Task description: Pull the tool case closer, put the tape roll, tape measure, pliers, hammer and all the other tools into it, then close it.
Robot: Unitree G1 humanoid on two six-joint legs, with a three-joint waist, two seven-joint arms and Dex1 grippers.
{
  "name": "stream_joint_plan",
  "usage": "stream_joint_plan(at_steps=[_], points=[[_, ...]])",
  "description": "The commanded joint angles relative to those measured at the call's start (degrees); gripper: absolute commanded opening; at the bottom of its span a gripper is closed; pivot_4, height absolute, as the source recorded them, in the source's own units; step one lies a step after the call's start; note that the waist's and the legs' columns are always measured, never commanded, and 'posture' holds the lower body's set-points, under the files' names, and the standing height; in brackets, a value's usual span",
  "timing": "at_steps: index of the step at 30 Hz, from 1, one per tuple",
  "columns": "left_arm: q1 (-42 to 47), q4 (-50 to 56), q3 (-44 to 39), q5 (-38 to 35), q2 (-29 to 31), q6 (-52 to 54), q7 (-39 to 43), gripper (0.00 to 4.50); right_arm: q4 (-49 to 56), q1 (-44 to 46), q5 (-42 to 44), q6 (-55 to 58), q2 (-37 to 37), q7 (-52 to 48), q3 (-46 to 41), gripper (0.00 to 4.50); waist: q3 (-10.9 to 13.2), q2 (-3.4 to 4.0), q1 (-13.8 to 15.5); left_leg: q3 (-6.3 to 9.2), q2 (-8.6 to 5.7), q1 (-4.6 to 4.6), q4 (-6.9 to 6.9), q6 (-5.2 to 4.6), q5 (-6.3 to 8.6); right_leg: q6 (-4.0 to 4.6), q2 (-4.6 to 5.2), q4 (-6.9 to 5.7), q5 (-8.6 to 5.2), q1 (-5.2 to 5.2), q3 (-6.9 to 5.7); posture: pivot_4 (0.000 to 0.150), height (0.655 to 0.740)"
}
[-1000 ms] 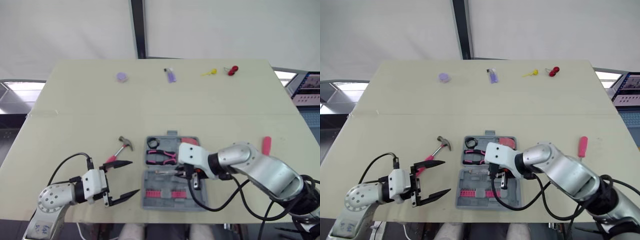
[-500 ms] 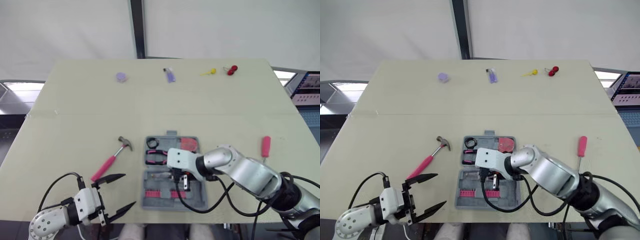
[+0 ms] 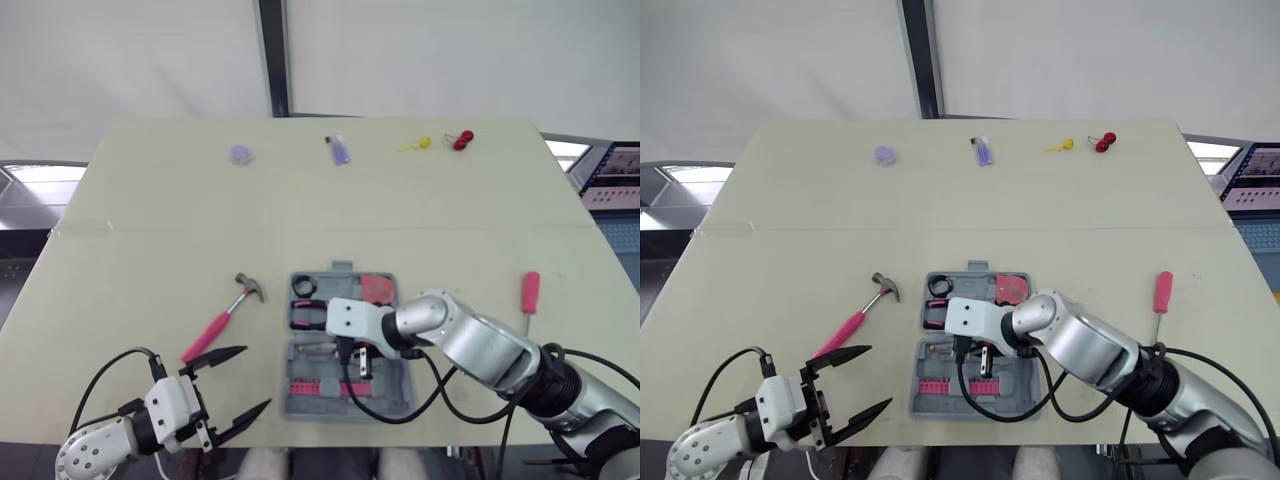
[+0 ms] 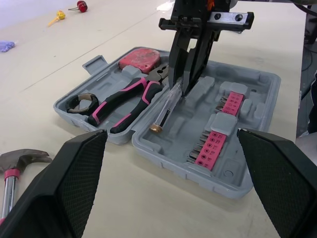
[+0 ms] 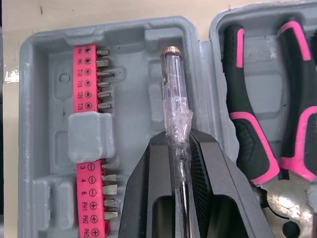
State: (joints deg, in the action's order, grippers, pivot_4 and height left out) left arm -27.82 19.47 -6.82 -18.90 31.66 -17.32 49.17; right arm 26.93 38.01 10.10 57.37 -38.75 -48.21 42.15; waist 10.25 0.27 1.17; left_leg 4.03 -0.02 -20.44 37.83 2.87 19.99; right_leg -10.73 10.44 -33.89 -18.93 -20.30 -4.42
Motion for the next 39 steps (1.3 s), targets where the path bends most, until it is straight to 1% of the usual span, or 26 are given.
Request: stream_joint_plan(at_steps=[1, 39], points=[[-0.18, 0.71, -0.79, 0.05, 0.18, -0.16, -0.6, 4.5, 1.15, 0.43, -0.63, -1.06, 0.42, -0.98, -0.24, 0.04, 0.0, 0.0, 0.0, 0.0, 0.0, 0.0, 0.0, 0.0, 0.0, 0.0, 0.0, 0.0, 0.0, 0.0, 0.0, 0.15, 0.74], [0.54, 0.43, -0.32, 1.37, 0.28, 0.36, -1.89, 4.5, -1.08, 0.17, -3.15, -2.38, 3.1, -1.37, 1.71, 0.04, 0.0, 0.0, -0.02, 0.0, 0.0, -0.05, -0.01, 0.01, 0.0, 0.0, 0.0, 0.0, 0.0, -0.06, 0.0, 0.15, 0.74]])
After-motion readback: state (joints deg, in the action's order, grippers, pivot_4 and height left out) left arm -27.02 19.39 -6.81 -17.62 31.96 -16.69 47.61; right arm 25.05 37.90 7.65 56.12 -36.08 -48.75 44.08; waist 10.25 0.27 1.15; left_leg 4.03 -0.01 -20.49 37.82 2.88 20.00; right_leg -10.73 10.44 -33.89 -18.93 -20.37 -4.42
